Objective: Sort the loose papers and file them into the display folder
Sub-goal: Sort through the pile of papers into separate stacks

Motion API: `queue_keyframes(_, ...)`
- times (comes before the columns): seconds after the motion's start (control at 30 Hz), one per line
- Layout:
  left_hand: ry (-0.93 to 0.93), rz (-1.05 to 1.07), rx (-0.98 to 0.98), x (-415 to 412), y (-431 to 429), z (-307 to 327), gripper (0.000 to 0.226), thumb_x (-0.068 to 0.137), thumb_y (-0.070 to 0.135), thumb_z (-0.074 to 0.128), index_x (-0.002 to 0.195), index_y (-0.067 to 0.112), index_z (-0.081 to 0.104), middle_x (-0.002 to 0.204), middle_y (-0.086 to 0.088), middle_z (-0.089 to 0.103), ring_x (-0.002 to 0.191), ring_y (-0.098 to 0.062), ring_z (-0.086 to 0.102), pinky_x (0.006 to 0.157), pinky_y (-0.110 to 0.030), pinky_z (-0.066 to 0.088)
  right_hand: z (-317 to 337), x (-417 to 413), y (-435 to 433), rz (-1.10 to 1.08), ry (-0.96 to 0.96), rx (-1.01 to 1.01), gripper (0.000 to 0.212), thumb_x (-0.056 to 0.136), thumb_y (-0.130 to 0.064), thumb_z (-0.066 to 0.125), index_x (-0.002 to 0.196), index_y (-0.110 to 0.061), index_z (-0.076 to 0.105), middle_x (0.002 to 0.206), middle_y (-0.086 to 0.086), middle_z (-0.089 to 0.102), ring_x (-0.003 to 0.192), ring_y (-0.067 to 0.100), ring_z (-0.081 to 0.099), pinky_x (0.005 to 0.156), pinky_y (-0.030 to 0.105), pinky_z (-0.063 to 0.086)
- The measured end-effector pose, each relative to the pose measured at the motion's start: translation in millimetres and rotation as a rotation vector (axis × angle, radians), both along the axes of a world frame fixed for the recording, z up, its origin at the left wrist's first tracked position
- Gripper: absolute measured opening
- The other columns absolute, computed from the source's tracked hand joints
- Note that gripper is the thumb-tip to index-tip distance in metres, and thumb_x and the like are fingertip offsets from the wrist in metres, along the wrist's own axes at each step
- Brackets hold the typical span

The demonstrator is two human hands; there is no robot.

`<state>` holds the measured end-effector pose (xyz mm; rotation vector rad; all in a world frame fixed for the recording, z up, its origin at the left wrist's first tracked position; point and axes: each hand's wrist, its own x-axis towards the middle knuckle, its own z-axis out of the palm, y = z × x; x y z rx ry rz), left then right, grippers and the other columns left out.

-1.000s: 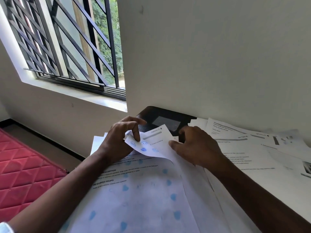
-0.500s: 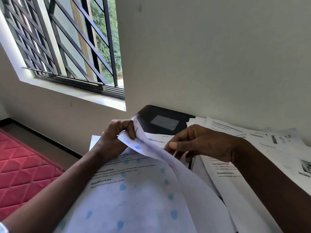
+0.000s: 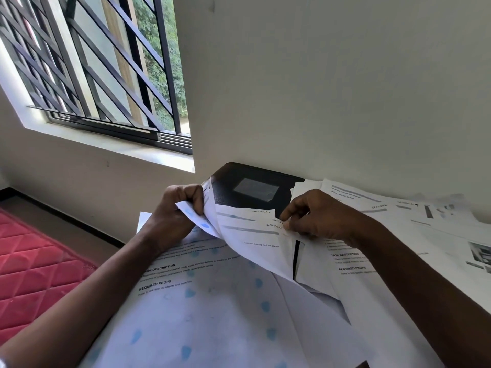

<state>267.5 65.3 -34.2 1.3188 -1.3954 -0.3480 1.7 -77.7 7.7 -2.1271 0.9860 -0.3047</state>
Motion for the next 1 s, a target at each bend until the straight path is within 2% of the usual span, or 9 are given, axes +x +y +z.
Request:
queue_keyframes(0.13, -0.018, 0.010, 0.009, -2.3, 0.7, 2.3, 0.009, 0.057, 0.013, 0.055, 0.054, 0.021, 0.053, 0.066, -0.032, 0.060, 0.059, -0.029, 0.050, 0.050, -0.048, 0.038, 4.5, -1.0, 4.0, 0.076, 0.114, -0.134, 0.038, 0.093, -0.006, 0.052, 0.103, -0.034, 0.076, 0.085, -0.005, 0.065, 0.067, 0.008, 0.057, 0.066, 0.023, 0.046)
queue_keyframes(0.27, -0.011, -0.010, 0.003, -6.5, 2.8, 4.7, 0.010, 0.055, 0.017, 0.053, 0.053, 0.026, 0.054, 0.065, -0.033, 0.060, 0.061, -0.025, 0.049, 0.055, -0.038, 0.036, 8.4, -6.7, -0.6, 0.068, 0.245, -0.228, 0.035, 0.084, -0.009, 0.051, 0.093, -0.034, 0.072, 0.095, -0.005, 0.069, 0.084, 0.013, 0.063, 0.071, 0.029, 0.050)
queue_keyframes(0.4, 0.011, -0.026, 0.023, -4.3, 2.3, 3.5, 0.009, 0.057, 0.016, 0.055, 0.054, 0.025, 0.055, 0.067, -0.033, 0.060, 0.063, -0.028, 0.051, 0.055, -0.045, 0.038, 12.1, -12.5, -4.0, 0.044, 0.292, -0.259, 0.028, 0.085, -0.009, 0.048, 0.088, -0.029, 0.068, 0.089, -0.011, 0.063, 0.084, 0.010, 0.059, 0.068, 0.029, 0.044)
queue_keyframes(0.53, -0.005, -0.023, 0.035, -3.4, 1.9, 3.8, 0.010, 0.056, 0.016, 0.055, 0.054, 0.026, 0.055, 0.066, -0.032, 0.060, 0.062, -0.029, 0.050, 0.051, -0.049, 0.039, 7.9, -10.5, -5.2, 0.046, 0.307, -0.306, 0.018, 0.092, -0.023, 0.049, 0.083, -0.027, 0.065, 0.091, -0.005, 0.066, 0.088, 0.019, 0.062, 0.074, 0.035, 0.050)
queue_keyframes(0.63, -0.053, -0.004, 0.065, -0.5, 2.3, 2.1, 0.014, 0.057, 0.005, 0.059, 0.057, 0.019, 0.056, 0.065, -0.030, 0.060, 0.061, -0.022, 0.049, 0.052, -0.044, 0.038, 6.4, -7.3, -3.2, 0.024, 0.309, -0.373, 0.035, 0.097, -0.049, 0.053, 0.073, -0.024, 0.061, 0.081, -0.005, 0.064, 0.081, 0.017, 0.061, 0.066, 0.032, 0.043)
queue_keyframes(0.7, -0.139, 0.041, 0.079, 0.1, 2.3, 0.3, 0.022, 0.064, -0.006, 0.061, 0.062, 0.016, 0.059, 0.062, -0.018, 0.061, 0.059, -0.015, 0.049, 0.053, -0.037, 0.038, 6.8, -5.7, -2.6, 0.049, 0.280, -0.357, 0.044, 0.096, -0.058, 0.057, 0.069, -0.024, 0.060, 0.073, -0.008, 0.062, 0.073, 0.009, 0.058, 0.064, 0.031, 0.040)
queue_keyframes(0.8, -0.234, 0.089, 0.105, -11.6, 5.1, 3.1, 0.015, 0.074, 0.005, 0.065, 0.074, 0.020, 0.065, 0.067, 0.005, 0.065, 0.062, -0.008, 0.055, 0.059, -0.029, 0.042, 4.5, -4.1, -4.2, 0.155, 0.259, -0.267, 0.029, 0.095, -0.042, 0.067, 0.071, -0.027, 0.064, 0.073, -0.012, 0.063, 0.070, 0.003, 0.056, 0.066, 0.024, 0.039)
queue_keyframes(0.9, -0.408, 0.149, 0.161, -20.7, 5.4, 3.5, 0.029, 0.080, 0.004, 0.065, 0.099, 0.026, 0.065, 0.092, 0.016, 0.071, 0.084, -0.006, 0.064, 0.072, -0.016, 0.045, 8.8, -9.6, -5.7, 0.118, 0.161, -0.266, 0.009, 0.095, -0.031, 0.068, 0.090, -0.026, 0.073, 0.088, -0.012, 0.067, 0.087, 0.009, 0.062, 0.073, 0.023, 0.045)
queue_keyframes(1.0, -0.482, 0.174, 0.250, -20.4, 6.8, 4.2, 0.056, 0.073, 0.026, 0.062, 0.128, 0.030, 0.052, 0.117, 0.013, 0.063, 0.106, -0.012, 0.058, 0.088, -0.025, 0.041, 19.8, -23.5, -0.4, 0.044, 0.153, -0.266, 0.027, 0.089, -0.048, 0.073, 0.108, -0.030, 0.071, 0.112, -0.006, 0.066, 0.105, 0.015, 0.063, 0.090, 0.031, 0.051)
